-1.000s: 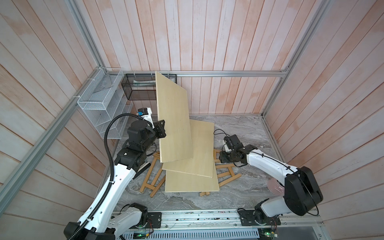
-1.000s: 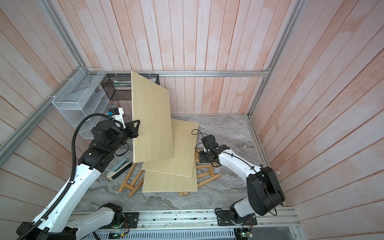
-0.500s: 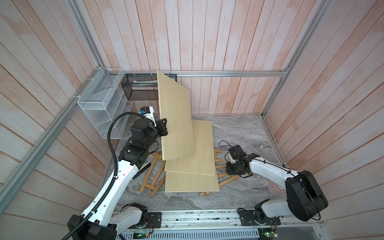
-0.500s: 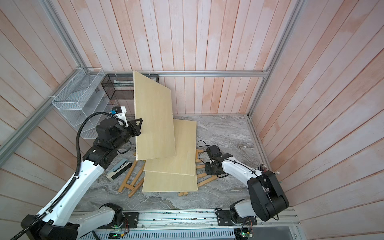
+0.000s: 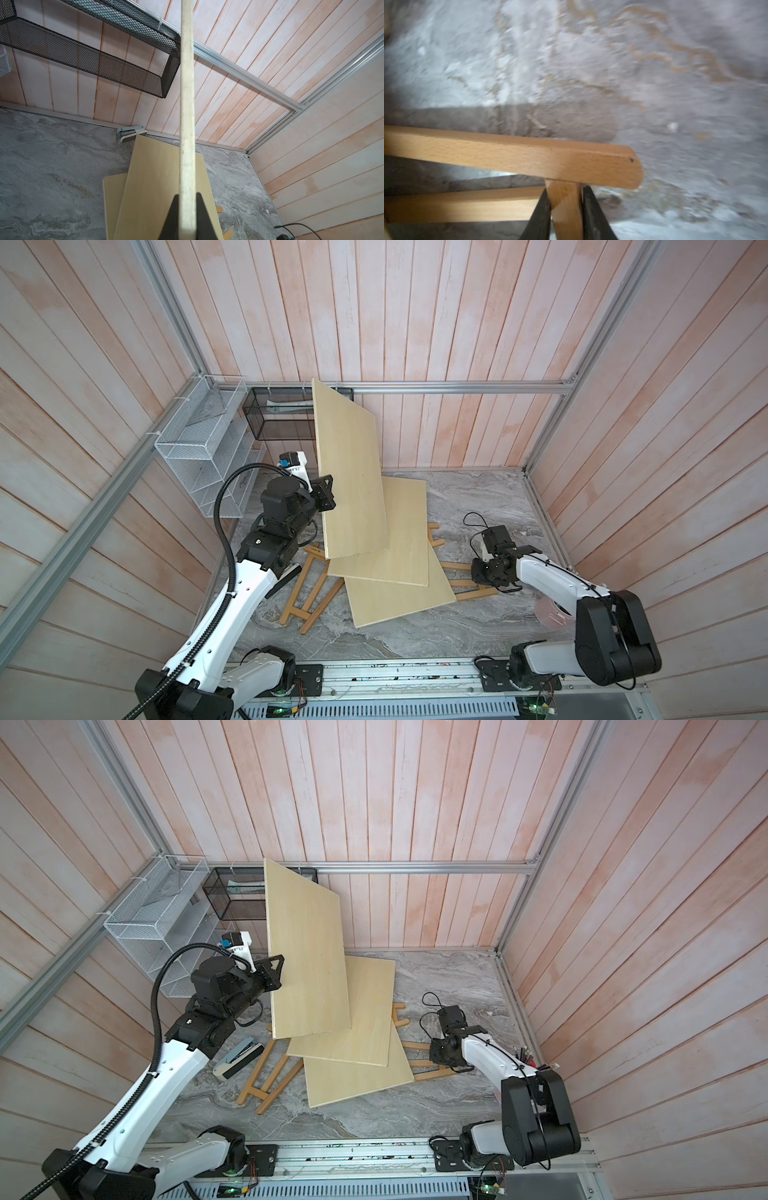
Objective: Assemble the easel
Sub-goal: Pick up the easel at the center of the board, then place the easel at the corner of the board.
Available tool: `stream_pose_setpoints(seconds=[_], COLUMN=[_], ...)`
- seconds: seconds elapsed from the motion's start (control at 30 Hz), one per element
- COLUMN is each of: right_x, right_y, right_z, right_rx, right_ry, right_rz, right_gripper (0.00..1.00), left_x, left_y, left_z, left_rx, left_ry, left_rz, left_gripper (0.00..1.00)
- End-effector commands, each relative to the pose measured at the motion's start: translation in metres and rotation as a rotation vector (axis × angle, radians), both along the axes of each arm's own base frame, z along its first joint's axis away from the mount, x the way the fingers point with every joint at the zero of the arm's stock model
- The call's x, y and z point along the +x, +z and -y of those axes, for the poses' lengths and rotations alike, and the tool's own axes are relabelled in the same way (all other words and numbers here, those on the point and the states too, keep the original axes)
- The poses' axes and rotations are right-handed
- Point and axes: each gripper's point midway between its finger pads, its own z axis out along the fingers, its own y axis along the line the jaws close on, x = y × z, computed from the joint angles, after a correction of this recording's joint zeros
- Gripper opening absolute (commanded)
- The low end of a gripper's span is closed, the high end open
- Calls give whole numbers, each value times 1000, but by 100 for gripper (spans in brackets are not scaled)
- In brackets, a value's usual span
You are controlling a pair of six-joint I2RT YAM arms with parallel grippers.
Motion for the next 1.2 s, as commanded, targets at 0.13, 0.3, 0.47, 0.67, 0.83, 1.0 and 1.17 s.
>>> stream_pose_setpoints(seconds=[0.13,0.3,0.47,0.67,0.83,1.0,1.17], right_x=[29,34,54,99,122,138,155], right_y=[64,97,150,218,243,242,226], right_z=[83,107,126,119,110,116,114], right_rx=[-313,-465,-601,-609,-631,-758,-804], right_ry=[-294,-347,-389,-325,-195,-86,9], right_rz=[218,278,401,502,449,336,234], right_gripper=[0,0,0,0,0,0,0], left_x=[7,9,7,10,12,15,17], left_y=[42,38,37,38,36,29,26], left_z=[-23,-22,-25,-18,-3,10,8], left_rx=[6,19,36,85,104,129,197], left_ry=[113,110,120,82,-4,-74,-73], left_rz=[144,132,130,111,106,89,76], left_gripper=[0,0,0,0,0,0,0])
